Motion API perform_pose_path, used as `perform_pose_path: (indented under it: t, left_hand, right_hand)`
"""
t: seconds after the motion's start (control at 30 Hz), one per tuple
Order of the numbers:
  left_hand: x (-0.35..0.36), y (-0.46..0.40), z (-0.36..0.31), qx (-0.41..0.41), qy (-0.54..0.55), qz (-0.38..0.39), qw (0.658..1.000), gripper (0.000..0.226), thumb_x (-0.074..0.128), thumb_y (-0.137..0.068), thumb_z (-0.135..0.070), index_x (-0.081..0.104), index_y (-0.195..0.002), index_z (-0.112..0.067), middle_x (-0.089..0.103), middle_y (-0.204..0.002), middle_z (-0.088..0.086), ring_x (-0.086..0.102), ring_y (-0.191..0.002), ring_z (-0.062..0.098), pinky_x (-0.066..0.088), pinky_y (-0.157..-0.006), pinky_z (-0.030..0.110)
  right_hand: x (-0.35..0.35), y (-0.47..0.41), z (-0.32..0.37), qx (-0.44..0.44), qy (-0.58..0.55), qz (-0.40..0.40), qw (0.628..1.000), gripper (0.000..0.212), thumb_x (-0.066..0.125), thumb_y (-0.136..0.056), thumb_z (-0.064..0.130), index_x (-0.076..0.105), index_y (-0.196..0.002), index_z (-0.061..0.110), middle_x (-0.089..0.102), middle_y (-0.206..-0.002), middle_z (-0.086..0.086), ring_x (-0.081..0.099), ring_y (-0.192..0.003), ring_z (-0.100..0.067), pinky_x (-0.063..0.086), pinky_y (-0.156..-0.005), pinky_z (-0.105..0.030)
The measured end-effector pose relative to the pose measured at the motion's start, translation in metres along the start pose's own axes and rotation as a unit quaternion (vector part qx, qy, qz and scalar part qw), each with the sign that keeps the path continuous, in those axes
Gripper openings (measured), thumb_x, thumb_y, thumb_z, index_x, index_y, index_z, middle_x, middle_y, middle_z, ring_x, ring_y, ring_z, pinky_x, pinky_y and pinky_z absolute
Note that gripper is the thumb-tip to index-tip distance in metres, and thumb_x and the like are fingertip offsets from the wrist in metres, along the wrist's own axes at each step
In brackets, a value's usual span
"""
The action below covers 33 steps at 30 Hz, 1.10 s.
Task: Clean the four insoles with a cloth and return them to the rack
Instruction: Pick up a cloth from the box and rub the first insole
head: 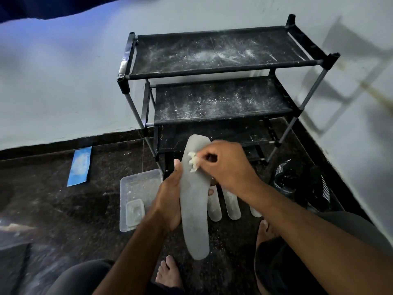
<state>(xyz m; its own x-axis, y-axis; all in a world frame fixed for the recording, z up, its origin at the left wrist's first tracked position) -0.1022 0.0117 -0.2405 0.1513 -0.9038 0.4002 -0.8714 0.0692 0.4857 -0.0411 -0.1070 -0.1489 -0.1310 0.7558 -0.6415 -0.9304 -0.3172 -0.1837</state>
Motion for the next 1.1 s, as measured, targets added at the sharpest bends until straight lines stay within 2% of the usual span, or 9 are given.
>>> perform_pose_path:
  t: [0.1,0.2,0.33,0.5,0.63,0.73,0.87,0.97,1.1]
  left_hand:
    - [0.004,0.001,0.007,-0.022,-0.014,0.018,0.999,0.071,0.027,-0.105,-0.059,0.074,-0.119,-0.008,0.072,-0.116,0.026,0.072,-0.093,0.034,0.061,-0.079,0.042]
    - [0.006,0.0,0.004,-0.007,-0.008,0.019,1.0,0.063,0.027,-0.107,-0.055,0.066,-0.125,-0.008,0.076,-0.105,0.017,0.074,-0.085,0.026,0.063,-0.067,0.036]
    - [-0.002,0.0,-0.001,-0.011,0.012,-0.001,1.0,0.066,0.032,-0.105,-0.057,0.07,-0.118,-0.004,0.075,-0.106,0.02,0.076,-0.089,0.028,0.062,-0.069,0.038]
    - [-0.001,-0.002,0.004,-0.022,0.013,0.0,1.0,0.066,0.029,-0.106,-0.058,0.065,-0.132,-0.008,0.072,-0.12,0.02,0.073,-0.094,0.029,0.061,-0.078,0.039]
    - [0.003,-0.004,0.007,-0.026,0.026,0.016,0.999,0.067,0.029,-0.106,-0.059,0.066,-0.13,-0.009,0.073,-0.117,0.019,0.073,-0.099,0.029,0.062,-0.076,0.04]
    - [-0.002,-0.005,0.005,-0.036,0.041,0.01,0.998,0.073,0.032,-0.103,-0.065,0.062,-0.137,-0.008,0.065,-0.135,0.022,0.064,-0.123,0.035,0.055,-0.098,0.05]
    - [-0.006,-0.006,0.002,-0.014,0.033,0.0,0.999,0.07,0.03,-0.105,-0.061,0.067,-0.126,-0.006,0.073,-0.115,0.02,0.072,-0.102,0.03,0.054,-0.095,0.047]
    - [0.001,-0.004,0.004,-0.017,0.036,0.012,0.999,0.066,0.027,-0.106,-0.058,0.066,-0.13,-0.011,0.073,-0.119,0.019,0.071,-0.1,0.028,0.059,-0.086,0.043]
    - [0.001,-0.004,0.004,-0.031,0.053,0.013,0.998,0.069,0.03,-0.104,-0.063,0.064,-0.134,-0.01,0.07,-0.127,0.018,0.07,-0.114,0.03,0.058,-0.089,0.045]
  right_hand:
    - [-0.013,-0.004,-0.011,0.038,0.045,-0.07,0.996,0.008,0.074,-0.086,0.02,0.077,-0.092,0.016,0.069,-0.089,0.004,0.061,-0.078,-0.004,0.051,-0.075,-0.02]
    - [0.018,0.009,0.006,-0.017,0.055,0.046,0.997,0.01,0.069,-0.088,0.019,0.075,-0.084,0.013,0.066,-0.08,0.002,0.059,-0.073,-0.008,0.051,-0.072,-0.03]
    - [0.038,0.026,0.025,-0.044,-0.025,0.194,0.98,0.005,0.075,-0.082,0.019,0.078,-0.085,0.016,0.07,-0.076,0.009,0.063,-0.068,-0.002,0.054,-0.065,-0.021]
    - [-0.002,0.004,0.0,0.039,-0.055,-0.006,0.998,0.003,0.075,-0.084,0.018,0.077,-0.083,0.015,0.073,-0.08,0.007,0.066,-0.067,-0.003,0.056,-0.065,-0.021]
    - [0.032,0.018,0.012,-0.003,-0.029,0.115,0.993,0.005,0.073,-0.085,0.017,0.077,-0.084,0.015,0.072,-0.077,0.006,0.065,-0.068,-0.003,0.055,-0.068,-0.026]
    - [0.048,0.032,0.022,-0.008,-0.061,0.249,0.967,0.004,0.076,-0.081,0.018,0.078,-0.083,0.015,0.074,-0.077,0.006,0.068,-0.07,-0.005,0.057,-0.071,-0.028]
    - [0.016,0.012,0.011,0.036,-0.102,0.134,0.985,0.002,0.077,-0.082,0.013,0.078,-0.081,0.015,0.074,-0.074,0.004,0.068,-0.064,-0.015,0.056,-0.055,-0.028]
    - [0.006,0.01,0.003,0.063,-0.107,0.032,0.992,0.002,0.075,-0.084,0.013,0.077,-0.083,0.015,0.072,-0.077,0.007,0.068,-0.066,-0.005,0.054,-0.053,-0.016]
    - [0.045,0.03,0.022,-0.003,-0.039,0.181,0.983,0.004,0.074,-0.083,0.019,0.077,-0.082,0.016,0.073,-0.076,0.007,0.066,-0.068,-0.003,0.056,-0.071,-0.024]
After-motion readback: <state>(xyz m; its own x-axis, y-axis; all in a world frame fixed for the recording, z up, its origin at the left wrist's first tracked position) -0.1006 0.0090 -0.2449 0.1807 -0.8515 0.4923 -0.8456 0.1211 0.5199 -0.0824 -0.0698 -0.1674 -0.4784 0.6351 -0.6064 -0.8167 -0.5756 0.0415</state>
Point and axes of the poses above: each hand's wrist, its own y-axis away from the middle knuckle, its own x-axis out of the palm, z = x × y, the point moved 8 cm from there along -y, towards the middle knuckle
